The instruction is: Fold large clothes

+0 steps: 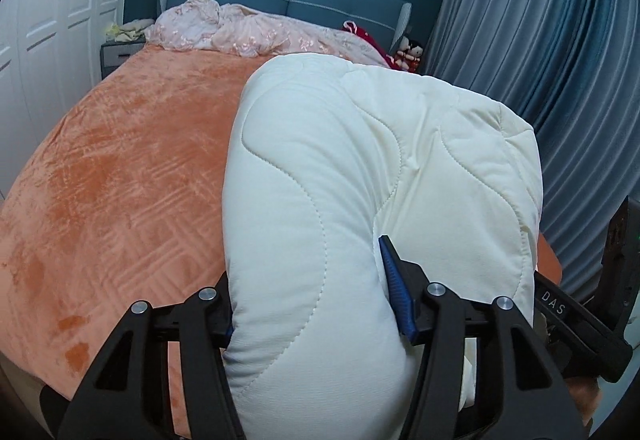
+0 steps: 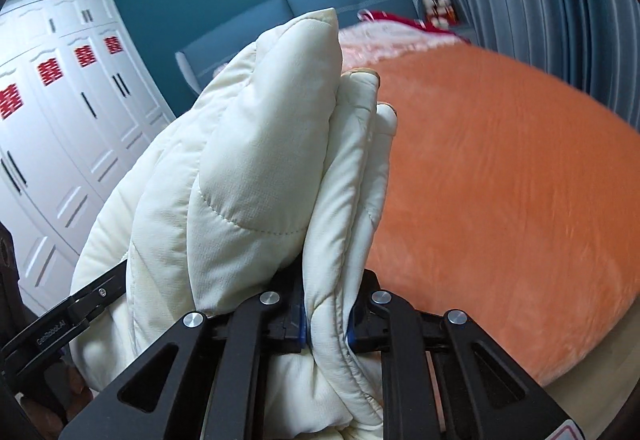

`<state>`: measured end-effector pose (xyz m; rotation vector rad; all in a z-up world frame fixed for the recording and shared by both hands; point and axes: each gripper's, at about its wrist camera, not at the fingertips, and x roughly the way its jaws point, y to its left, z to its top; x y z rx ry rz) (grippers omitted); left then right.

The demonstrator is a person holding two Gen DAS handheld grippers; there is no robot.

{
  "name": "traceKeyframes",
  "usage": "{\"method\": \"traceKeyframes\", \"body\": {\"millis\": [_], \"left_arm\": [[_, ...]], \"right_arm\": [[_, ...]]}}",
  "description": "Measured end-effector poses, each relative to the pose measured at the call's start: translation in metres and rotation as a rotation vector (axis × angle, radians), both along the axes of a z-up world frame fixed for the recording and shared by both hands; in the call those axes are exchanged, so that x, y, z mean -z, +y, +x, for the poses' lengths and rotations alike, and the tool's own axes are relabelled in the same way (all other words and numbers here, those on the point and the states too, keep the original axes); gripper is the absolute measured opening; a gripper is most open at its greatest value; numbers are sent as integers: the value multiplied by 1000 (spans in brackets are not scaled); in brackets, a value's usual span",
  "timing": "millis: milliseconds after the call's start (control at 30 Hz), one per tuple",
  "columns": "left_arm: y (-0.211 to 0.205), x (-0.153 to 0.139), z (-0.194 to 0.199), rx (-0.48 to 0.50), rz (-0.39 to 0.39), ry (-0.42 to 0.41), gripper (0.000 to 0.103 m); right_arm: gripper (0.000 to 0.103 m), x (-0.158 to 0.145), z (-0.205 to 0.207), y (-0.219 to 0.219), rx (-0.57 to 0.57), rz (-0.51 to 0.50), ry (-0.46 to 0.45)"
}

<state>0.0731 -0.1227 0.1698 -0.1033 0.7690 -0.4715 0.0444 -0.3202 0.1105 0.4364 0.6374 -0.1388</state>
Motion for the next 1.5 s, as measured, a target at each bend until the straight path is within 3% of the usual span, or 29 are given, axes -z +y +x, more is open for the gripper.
{"method": "traceKeyframes", "body": {"millis": [167, 467, 933, 1500], "left_arm": [[20, -42, -15, -17, -27, -104, 54], [48, -89, -4, -39, -50, -239, 54], [86, -112, 27, -89, -65, -310, 54], [98, -134, 26, -71, -126, -383, 54]], "right_arm": [[14, -37, -27, 13, -30, -44, -93], [14, -87, -5, 36, -67, -103, -204], [14, -107, 26, 61, -127, -142, -263], [14, -134, 17, 54, -142, -186, -335]]}}
